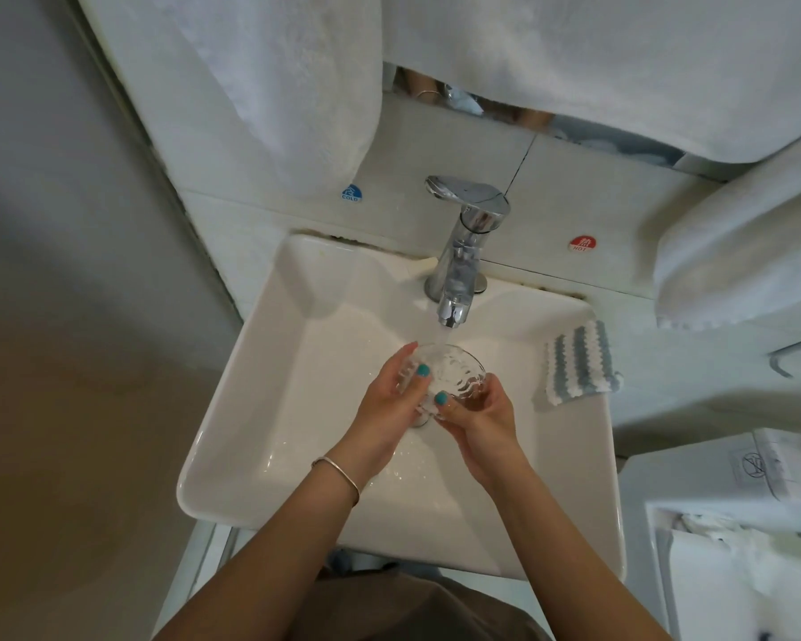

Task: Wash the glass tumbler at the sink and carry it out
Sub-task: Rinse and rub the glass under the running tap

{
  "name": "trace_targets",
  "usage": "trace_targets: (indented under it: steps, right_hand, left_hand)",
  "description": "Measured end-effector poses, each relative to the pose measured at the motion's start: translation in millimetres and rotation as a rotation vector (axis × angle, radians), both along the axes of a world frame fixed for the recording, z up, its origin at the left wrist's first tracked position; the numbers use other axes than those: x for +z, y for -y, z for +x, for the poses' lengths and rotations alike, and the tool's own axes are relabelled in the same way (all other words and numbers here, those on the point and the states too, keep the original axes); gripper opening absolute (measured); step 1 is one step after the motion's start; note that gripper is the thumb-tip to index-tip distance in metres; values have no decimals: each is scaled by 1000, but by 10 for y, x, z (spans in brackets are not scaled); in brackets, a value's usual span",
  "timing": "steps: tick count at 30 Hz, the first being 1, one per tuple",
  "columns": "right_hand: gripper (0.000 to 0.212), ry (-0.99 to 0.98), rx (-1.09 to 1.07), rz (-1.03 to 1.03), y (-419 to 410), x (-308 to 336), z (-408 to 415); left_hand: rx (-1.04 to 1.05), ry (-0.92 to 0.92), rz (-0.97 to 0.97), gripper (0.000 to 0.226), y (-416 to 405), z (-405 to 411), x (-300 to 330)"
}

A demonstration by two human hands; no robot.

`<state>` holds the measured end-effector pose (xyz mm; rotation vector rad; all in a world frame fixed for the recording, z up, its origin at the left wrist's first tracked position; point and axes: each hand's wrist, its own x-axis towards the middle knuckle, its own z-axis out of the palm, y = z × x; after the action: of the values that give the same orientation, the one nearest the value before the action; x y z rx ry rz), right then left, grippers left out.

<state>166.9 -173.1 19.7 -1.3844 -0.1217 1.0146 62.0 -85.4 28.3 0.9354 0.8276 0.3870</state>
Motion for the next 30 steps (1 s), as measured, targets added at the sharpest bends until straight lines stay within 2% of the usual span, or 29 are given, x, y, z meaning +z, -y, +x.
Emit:
trace_targets:
  steps: [3,13,19,23,29,30]
  right_hand:
    - [44,107,25,-36,-5,-44,28]
    - [38,294,132,-103,22,-32,45]
    - [41,489,244,-172,-12,13,65]
    - [30,509,276,-144,-35,65,52]
    - [8,382,269,-44,-43,113,33]
    - [18,364,275,-78,-62,126,21]
  left_hand:
    - [-30,-45,53,52,-7,10,43]
    - [-37,-110,93,76,20,6,30]
    - [34,-101,-74,59,3,40,62]
    - [78,-98,-123,59,-62,27,70]
    - [124,-27,-123,57,-106,-62,4]
    - [128,-18,-98,57,-103,-67,3]
